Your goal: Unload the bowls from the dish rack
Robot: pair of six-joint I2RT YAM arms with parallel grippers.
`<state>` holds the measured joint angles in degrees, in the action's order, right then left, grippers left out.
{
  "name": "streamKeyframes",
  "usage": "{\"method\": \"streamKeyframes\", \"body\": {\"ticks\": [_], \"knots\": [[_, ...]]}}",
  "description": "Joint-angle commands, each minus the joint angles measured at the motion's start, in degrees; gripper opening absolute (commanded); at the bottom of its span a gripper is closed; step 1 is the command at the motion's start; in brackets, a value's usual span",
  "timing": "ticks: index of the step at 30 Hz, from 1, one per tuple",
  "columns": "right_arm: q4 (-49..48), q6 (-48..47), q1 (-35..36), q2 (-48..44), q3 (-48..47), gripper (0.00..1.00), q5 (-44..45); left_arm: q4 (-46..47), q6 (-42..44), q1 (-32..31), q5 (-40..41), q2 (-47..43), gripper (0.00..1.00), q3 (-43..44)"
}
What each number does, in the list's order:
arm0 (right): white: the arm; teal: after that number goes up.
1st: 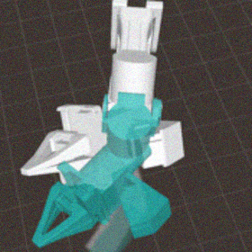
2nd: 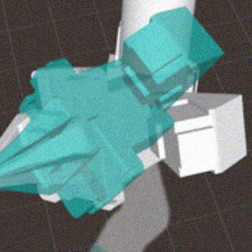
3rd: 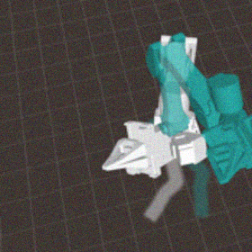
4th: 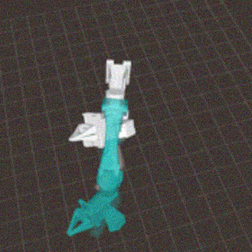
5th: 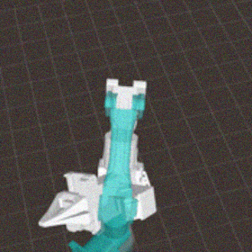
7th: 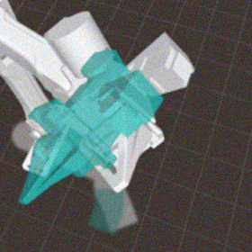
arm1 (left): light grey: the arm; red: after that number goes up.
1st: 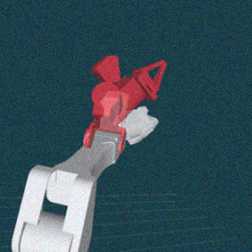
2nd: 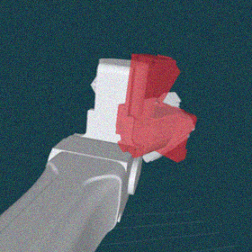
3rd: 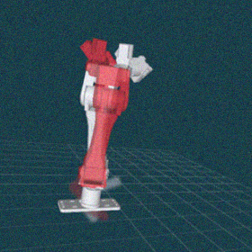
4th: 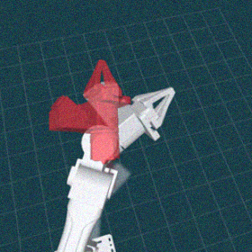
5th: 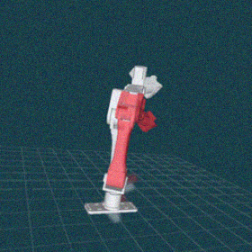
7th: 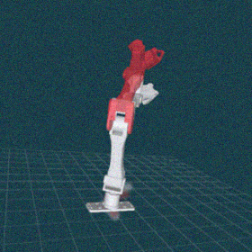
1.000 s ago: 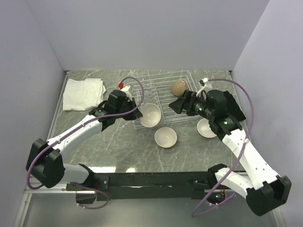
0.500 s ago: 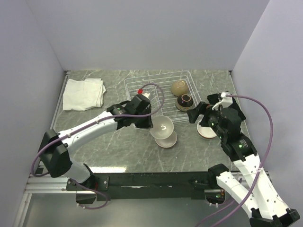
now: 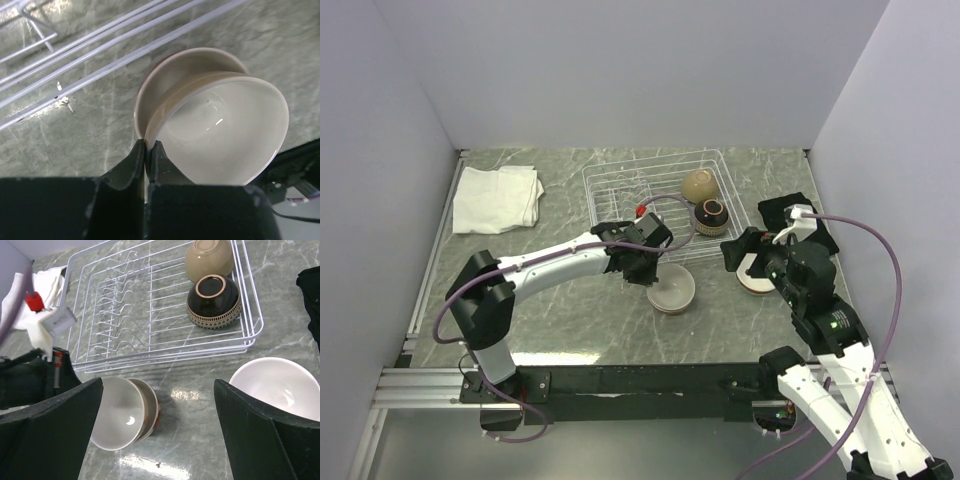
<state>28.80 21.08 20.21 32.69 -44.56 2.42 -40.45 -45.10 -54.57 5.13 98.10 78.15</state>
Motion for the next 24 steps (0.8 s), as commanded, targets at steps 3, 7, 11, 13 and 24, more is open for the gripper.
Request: {"method": "streamKeyframes", "body": {"ticks": [3,7,11,13,24], "knots": [[-1.64,-1.04,-0.26,-0.43,0.96,1.0,0.31,1.6,-2.27,-0.63,1.9,0.33,0.01,2.45],[-1.9,-1.04,-0.17,0.01,0.96,1.0,-0.13,2.47,-1.57,-0.8,1.03,1.12,0.14,1.92],[-2.16,-1.22,-0.26,1.06,0.87,1.0,-0.83,4.06,-1.48,-1.16,1.29,0.42,0.27,1.39],[-2.78,-1.48,-0.26,2.02,0.79,1.0,-2.23,5.19,-1.48,-1.24,1.64,-0.89,0.42,0.78],[-1.99,-2.18,-0.34,11.25,-6.14,1.0,-3.65,11.87,-1.83,-1.16,7.26,-15.72,0.88,-4.84]]}}
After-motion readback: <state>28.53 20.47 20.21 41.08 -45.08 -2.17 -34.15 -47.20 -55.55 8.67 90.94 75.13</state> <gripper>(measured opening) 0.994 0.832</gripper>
